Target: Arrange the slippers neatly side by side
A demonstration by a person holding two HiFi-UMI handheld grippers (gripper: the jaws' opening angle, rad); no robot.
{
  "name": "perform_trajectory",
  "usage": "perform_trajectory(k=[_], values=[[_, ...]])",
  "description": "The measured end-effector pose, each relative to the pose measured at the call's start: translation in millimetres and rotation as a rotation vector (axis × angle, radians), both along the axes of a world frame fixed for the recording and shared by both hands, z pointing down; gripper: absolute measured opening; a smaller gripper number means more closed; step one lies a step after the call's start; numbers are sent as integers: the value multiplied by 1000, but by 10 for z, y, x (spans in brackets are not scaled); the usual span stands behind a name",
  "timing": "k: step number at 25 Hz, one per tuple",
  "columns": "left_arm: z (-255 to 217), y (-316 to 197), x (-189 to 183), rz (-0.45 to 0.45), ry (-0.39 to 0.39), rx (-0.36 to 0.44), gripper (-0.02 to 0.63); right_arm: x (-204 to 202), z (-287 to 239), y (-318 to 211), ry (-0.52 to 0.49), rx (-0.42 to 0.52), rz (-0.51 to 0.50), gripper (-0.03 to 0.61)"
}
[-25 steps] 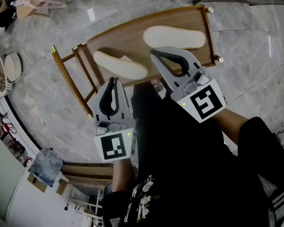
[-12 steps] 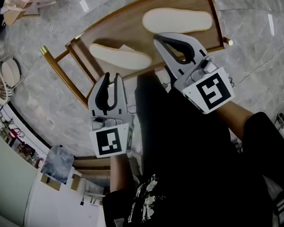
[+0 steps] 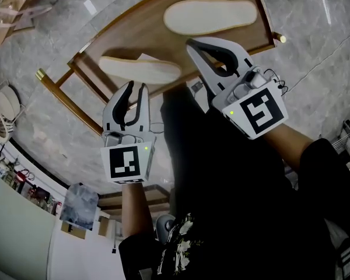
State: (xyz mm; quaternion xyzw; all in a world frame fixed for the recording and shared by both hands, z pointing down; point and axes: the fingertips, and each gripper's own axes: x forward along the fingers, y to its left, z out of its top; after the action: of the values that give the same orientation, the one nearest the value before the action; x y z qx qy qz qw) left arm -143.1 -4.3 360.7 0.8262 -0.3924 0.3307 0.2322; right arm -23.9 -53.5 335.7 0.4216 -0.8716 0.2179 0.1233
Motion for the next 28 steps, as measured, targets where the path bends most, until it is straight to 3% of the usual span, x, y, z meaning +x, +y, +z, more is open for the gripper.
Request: perform_trajectory(k=[8,15,21,28], values=[[325,55,42,137,-49,-57,84,35,82,-69,7,-5,49,-2],[560,14,-43,186,-52,-115,84,84,207,-35,63,-3,83,-2],[749,71,-23,324,-92,-160,123,112,352,-30,87,-32,112,-2],[932,9,-25,415,-131,-181,123,150,455,-58,110,-45,145,-2]])
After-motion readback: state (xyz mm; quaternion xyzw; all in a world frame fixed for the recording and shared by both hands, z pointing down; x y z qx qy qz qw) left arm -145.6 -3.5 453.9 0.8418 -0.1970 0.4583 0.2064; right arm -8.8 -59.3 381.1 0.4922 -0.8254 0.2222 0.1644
